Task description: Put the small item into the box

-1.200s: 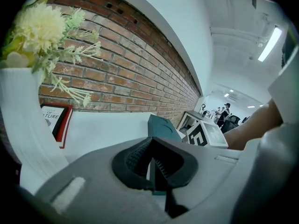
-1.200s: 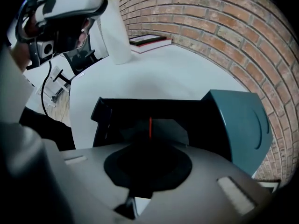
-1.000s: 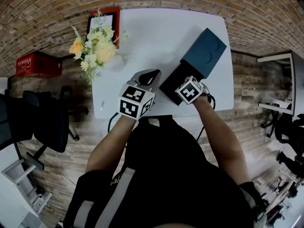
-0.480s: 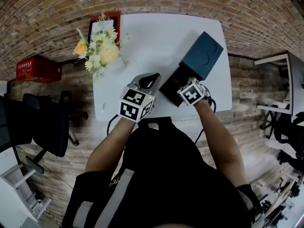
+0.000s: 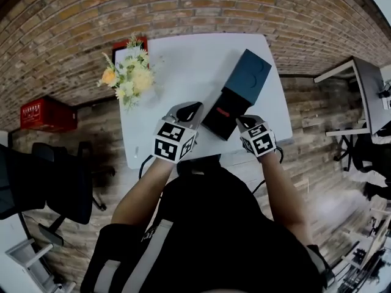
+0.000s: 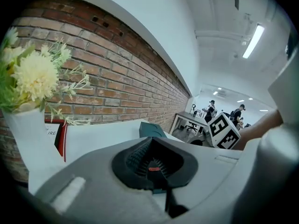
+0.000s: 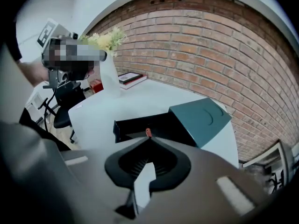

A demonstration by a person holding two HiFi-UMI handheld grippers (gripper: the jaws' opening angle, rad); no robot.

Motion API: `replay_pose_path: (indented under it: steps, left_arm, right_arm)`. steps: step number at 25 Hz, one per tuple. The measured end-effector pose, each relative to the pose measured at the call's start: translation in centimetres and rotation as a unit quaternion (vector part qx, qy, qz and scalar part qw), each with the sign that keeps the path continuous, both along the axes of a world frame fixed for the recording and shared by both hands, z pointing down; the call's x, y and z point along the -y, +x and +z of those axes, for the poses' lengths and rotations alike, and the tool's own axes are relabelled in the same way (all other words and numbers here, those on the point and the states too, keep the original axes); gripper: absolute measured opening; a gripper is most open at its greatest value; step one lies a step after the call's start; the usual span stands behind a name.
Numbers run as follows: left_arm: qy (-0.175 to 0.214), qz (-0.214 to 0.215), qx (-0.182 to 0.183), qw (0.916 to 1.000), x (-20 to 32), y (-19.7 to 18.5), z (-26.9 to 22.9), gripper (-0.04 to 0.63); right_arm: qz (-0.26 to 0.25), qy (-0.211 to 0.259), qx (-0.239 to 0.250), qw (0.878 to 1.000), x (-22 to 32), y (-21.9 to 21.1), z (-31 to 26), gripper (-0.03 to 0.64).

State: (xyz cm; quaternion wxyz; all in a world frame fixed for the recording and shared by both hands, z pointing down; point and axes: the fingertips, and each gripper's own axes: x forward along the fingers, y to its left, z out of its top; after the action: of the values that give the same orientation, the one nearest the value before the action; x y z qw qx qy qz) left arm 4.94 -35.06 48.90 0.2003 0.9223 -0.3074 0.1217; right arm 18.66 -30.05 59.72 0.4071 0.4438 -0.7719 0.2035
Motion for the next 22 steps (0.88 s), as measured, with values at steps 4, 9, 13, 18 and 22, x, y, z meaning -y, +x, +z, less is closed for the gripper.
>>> replay_pose_path:
  steps: [4, 9, 13, 18, 22]
  left_arm:
    - [0.009, 0.010, -0.013, 0.9998, -0.2, 0.5, -1.4, 0.006]
    - [0.034, 0.023, -0.002, 0.9991, -0.9, 2.0, -2.9, 0.006]
    - [0.035, 0.009, -0.013, 0.9993, -1.0, 3.3, -4.3, 0.006]
    - [0.037, -0.006, 0.010, 0.9992, -0.4, 5.9, -5.5, 0.006]
    - [0.059, -0.044, 0.009, 0.9972, 1.0, 6.8, -8.0, 0.006]
  right_arm:
    - [0.048, 0.025, 0.031, 0.998, -1.6, 1.5, -1.3, 0.002]
    - [0.080, 0.050, 0.072, 0.993, -2.6, 3.5, -3.4, 0.002]
    - [0.095, 0.083, 0.112, 0.986, -2.0, 5.7, -6.0, 0.001]
    - [0.092, 0.139, 0.169, 0.971, -1.8, 8.0, -10.7, 0.000]
    - [0.079, 0.182, 0.195, 0.961, -0.7, 10.6, -13.6, 0.000]
